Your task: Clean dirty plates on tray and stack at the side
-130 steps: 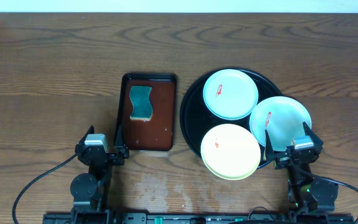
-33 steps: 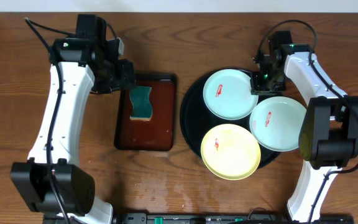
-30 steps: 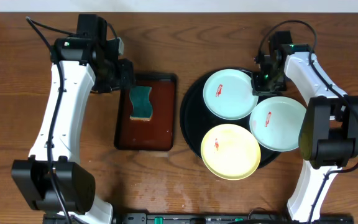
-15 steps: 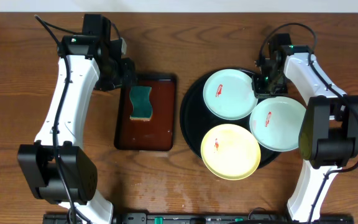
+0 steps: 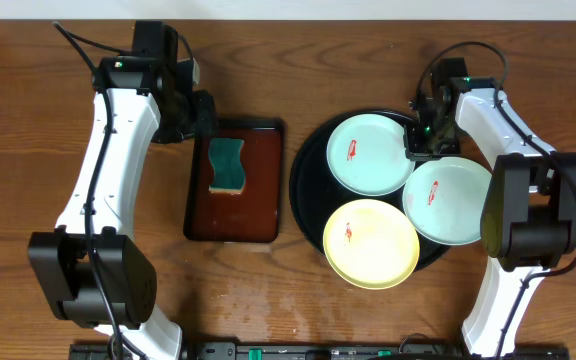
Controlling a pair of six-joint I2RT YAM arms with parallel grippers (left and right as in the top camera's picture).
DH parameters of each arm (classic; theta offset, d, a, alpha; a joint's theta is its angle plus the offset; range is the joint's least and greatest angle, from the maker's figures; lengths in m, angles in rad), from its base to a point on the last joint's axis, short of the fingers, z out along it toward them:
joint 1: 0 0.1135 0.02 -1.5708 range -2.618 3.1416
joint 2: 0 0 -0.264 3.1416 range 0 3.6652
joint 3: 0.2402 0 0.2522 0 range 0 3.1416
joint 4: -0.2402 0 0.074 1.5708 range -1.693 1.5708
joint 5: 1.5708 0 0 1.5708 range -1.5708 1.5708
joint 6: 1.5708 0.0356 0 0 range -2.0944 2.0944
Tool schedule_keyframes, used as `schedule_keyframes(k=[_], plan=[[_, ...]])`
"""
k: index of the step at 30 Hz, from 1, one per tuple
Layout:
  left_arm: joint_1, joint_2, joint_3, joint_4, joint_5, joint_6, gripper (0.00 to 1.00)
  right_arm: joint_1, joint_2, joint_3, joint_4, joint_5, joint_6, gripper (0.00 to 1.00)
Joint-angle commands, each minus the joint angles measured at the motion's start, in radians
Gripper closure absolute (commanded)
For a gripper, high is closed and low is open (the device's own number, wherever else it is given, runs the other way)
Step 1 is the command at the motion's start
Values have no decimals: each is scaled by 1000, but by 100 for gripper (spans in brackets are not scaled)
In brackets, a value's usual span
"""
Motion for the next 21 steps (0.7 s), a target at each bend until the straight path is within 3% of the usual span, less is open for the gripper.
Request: schedule_keyframes(k=[1,5,9,21], plan=[[-14,13,-26,5,-23,-13,44,6,6,-7,14,17,3,99],[-43,24,-43,16,-48,-23,46,6,6,-7,27,17,3,99],[-74,40,-77,23,-148,-106,45,6,6,-7,26,17,3,99],[-100,151,-115,63,-146,-137,48,6,6,-7,26,17,3,99]])
